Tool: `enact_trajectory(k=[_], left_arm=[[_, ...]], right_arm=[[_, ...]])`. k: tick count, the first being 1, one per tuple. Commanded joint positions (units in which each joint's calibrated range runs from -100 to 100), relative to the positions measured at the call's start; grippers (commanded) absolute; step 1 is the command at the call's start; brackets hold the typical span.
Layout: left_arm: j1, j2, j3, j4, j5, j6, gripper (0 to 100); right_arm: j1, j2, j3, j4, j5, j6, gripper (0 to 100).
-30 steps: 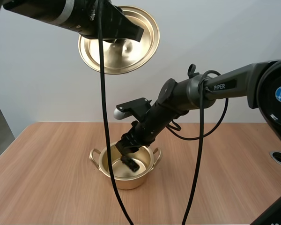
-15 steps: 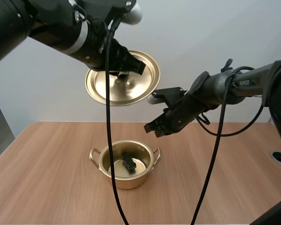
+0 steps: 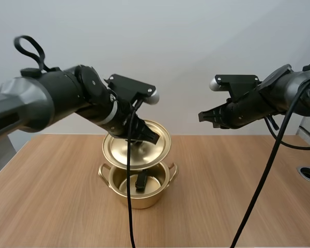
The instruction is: Open the pot, put the car inside, and close it
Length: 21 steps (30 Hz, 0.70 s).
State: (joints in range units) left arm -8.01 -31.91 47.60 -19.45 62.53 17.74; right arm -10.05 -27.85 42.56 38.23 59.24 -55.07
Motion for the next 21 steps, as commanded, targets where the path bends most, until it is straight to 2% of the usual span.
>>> enact_trajectory(k=[1,12,14,19,21], left_arm=[[0.01,4.1,1.5,0.0,-0.1,0.6,0],[0.01,10.5,4.3,-0.7,-1.7,1.8,1],[0.01,10.5,4.3,-2.1,-3.1,2.2,8],[0.01,10.5,4.3,-2.5,-3.3,2.8,48],[0.01,10.5,4.3,-2.5,-3.1,2.8,54]], right_arm=[[0.0,-0.6,-0.1,0.0,0.1,-0.1,0],[0.0,-1.0,-0.1,0.1,-0.1,-1.2,0],[0.0,-1.0,-0.1,0.1,-0.1,-1.2,0],[0.0,-1.0,-0.1,0.1,-0.1,-1.2,0],[0.0,-1.0,-0.1,0.1,-0.1,-1.2,0]])
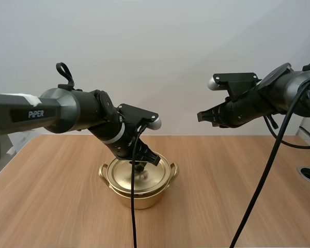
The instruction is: Open the pot, put the car inside, and close it
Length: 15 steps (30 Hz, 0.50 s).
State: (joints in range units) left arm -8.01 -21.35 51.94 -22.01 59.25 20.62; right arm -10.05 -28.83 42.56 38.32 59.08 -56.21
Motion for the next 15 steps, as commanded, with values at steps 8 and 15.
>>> enact_trajectory(k=[8,15], left_arm=[[0.01,-3.3,-1.7,2.3,-1.9,-1.3,9],[0.01,-15.6,-9.0,13.6,-4.7,-10.5,0]], right_arm=[[0.0,-0.6,-0.1,2.7,0.5,0.4,0],[0.0,-4.4,-0.1,14.6,12.3,3.7,0]])
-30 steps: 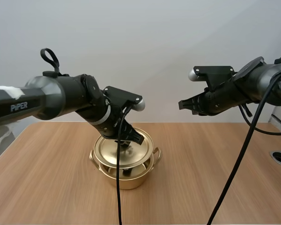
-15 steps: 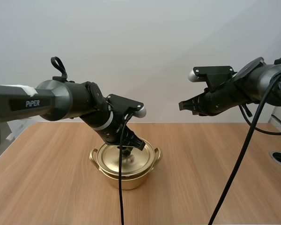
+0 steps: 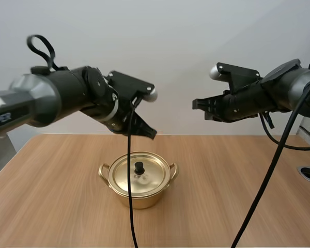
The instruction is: Open the pot, put the car inside, and close it
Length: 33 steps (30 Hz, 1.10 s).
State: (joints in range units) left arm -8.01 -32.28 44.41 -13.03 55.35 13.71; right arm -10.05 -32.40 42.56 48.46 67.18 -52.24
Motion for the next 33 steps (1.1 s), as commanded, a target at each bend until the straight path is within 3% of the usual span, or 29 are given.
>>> enact_trajectory(k=[1,3,10,15,20,27,33], left_arm=[[0.01,-6.7,-2.3,6.6,-2.0,-5.3,0],[0.01,-12.2,-3.4,10.5,-4.4,-7.1,0],[0.01,-29.9,-3.7,11.5,-6.4,-9.3,0],[0.01,-40.1,-3.7,11.5,0.6,-19.4,0],[0.01,-46.5,-1.5,16.2,2.2,-26.2,0],[0.01,-50.3,12.7,28.2,-0.3,-38.0,0],[0.01,-56.3,31.1,30.4,-8.3,-38.8,0]], right_arm=[[0.1,-1.9,-0.1,6.2,6.1,-2.2,0],[0.5,-4.5,-0.1,7.9,8.0,-6.1,0],[0.6,-18.1,1.6,4.5,8.1,-7.8,0],[0.6,-31.3,6.8,4.8,8.1,-8.4,0],[0.6,-42.0,12.2,4.8,5.7,-9.3,0],[0.6,-47.2,16.2,4.7,5.4,-8.4,0],[0.6,-47.9,19.3,3.5,3.4,-8.4,0]])
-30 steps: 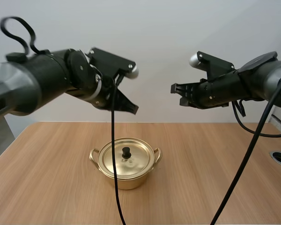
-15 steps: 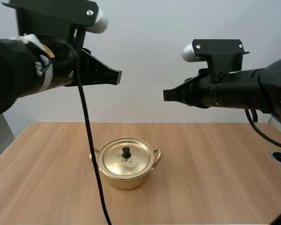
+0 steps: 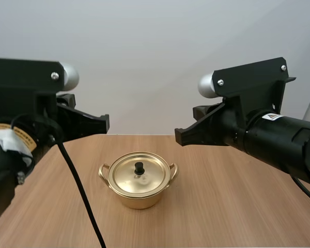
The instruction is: Open the pot, put the car inside, and close it
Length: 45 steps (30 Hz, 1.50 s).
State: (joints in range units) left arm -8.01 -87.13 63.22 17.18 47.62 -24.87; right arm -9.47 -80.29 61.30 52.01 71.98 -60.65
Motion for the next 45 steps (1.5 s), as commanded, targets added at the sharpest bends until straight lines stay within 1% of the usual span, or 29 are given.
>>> enact_trajectory(k=[1,4,6,8,10,11,14,17,19,21,23,24,27,29,32,34,36,40,41,42,43,44,45], left_arm=[[0.01,-2.3,14.1,0.2,-0.6,-0.2,0],[0.28,-4.1,19.2,0.0,-2.7,2.2,0],[0.55,-4.9,21.5,-2.7,-2.9,2.6,0],[0.55,-5.0,23.9,-6.8,-4.6,2.6,0],[0.55,-5.0,26.2,-8.7,-13.0,3.4,0],[0.61,-5.0,26.9,-10.3,-14.9,3.4,0],[0.79,-5.6,29.3,-14.2,-15.5,3.4,0],[1.48,-9.0,33.1,-17.2,-15.5,3.4,0],[1.80,-12.1,35.5,-17.2,-15.5,3.4,0],[1.96,-12.9,36.8,-17.2,-15.7,3.4,0],[1.96,-12.9,36.8,-17.2,-16.2,3.4,0],[2.15,-12.9,36.8,-17.2,-16.2,3.4,0],[2.96,-12.9,36.8,-17.5,-16.6,3.4,0],[3.51,-12.9,36.8,-17.6,-17.3,3.4,0],[3.53,-12.9,36.8,-17.2,-17.4,3.4,0],[3.53,-12.9,36.8,-17.2,-17.6,3.4,0],[3.53,-12.9,36.8,-17.2,-17.6,3.4,0],[3.53,-12.9,36.8,-17.2,-17.6,3.4,0],[3.53,-12.9,36.8,-17.2,-17.6,3.4,0],[3.53,-12.9,36.8,-17.2,-17.6,3.4,0],[3.53,-12.9,36.8,-17.2,-17.6,3.4,0],[3.53,-12.9,36.8,-17.2,-17.6,3.4,0],[3.53,-12.9,36.8,-17.2,-17.6,3.4,0]], right_arm=[[0.0,0.0,1.0,-0.1,-2.4,0.0,0],[0.0,0.0,2.9,-1.6,-6.1,-0.1,0],[0.0,0.0,4.1,-2.7,-7.8,-0.1,0],[0.0,0.0,4.4,-3.5,-9.3,-1.0,0],[0.0,0.0,4.4,-4.2,-10.1,-3.3,0],[0.0,0.0,4.5,-4.8,-10.7,-3.5,0],[0.0,0.2,6.0,-5.3,-12.5,-3.5,0],[0.0,0.2,10.7,-4.4,-14.3,-4.0,0],[0.0,0.2,14.4,-4.2,-16.8,-8.6,0],[0.0,0.2,18.3,-2.9,-22.8,-12.3,0],[0.6,-0.5,22.5,-2.0,-32.4,-14.5,0],[1.5,-1.3,24.0,-1.6,-37.3,-15.1,0],[6.4,-6.0,29.3,-1.3,-53.1,-15.3,0],[8.1,-10.5,32.9,-0.2,-60.8,-15.0,0],[8.2,-16.7,37.8,1.2,-66.1,-15.0,0],[8.2,-19.7,38.7,0.3,-65.1,-15.7,0],[8.2,-19.7,38.7,-1.5,-61.9,-15.6,0],[8.2,-19.7,38.7,-0.5,-64.7,-15.3,0],[8.2,-19.7,38.7,-0.7,-64.5,-14.3,0],[8.2,-19.7,38.7,-3.6,-64.4,-10.4,0],[8.2,-19.7,38.7,-10.1,-63.5,-4.6,0],[8.4,-19.7,38.7,-19.1,-61.9,4.3,0],[8.9,-19.7,38.7,-29.5,-59.5,14.5,0]])
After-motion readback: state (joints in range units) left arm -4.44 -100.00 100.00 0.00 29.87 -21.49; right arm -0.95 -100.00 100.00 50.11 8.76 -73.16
